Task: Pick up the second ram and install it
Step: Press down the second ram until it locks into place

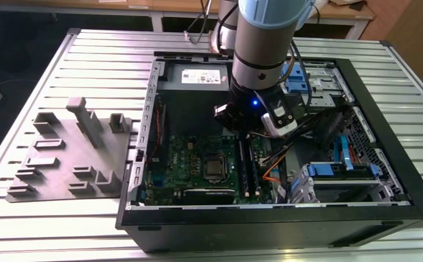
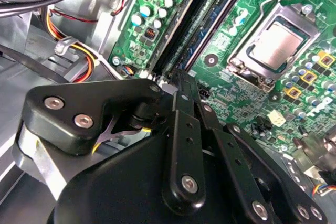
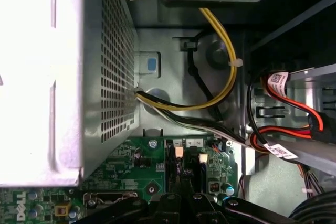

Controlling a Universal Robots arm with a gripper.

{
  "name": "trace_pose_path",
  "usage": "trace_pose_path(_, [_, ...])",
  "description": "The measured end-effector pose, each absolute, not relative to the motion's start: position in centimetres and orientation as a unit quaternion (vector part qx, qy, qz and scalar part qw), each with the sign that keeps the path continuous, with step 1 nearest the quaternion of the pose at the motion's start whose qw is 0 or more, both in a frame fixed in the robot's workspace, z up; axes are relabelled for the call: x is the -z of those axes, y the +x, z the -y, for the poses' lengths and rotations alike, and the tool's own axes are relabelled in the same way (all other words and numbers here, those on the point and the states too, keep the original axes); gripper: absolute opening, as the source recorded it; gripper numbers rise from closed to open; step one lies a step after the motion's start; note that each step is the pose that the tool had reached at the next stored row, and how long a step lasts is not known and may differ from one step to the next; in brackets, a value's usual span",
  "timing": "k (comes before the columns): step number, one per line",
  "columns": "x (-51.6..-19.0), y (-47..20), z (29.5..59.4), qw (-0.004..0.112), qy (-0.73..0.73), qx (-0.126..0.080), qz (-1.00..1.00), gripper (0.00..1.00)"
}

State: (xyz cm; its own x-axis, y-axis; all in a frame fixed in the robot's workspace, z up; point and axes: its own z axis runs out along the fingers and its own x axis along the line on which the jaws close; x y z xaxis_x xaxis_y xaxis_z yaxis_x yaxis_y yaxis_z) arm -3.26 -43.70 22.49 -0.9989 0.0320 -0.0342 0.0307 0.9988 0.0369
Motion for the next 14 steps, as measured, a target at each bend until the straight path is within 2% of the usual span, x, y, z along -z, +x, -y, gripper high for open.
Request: trace_pose_path(14, [-22.00,-3.26,43.71,0.017,0.016,-0.018,-1.000,0.07])
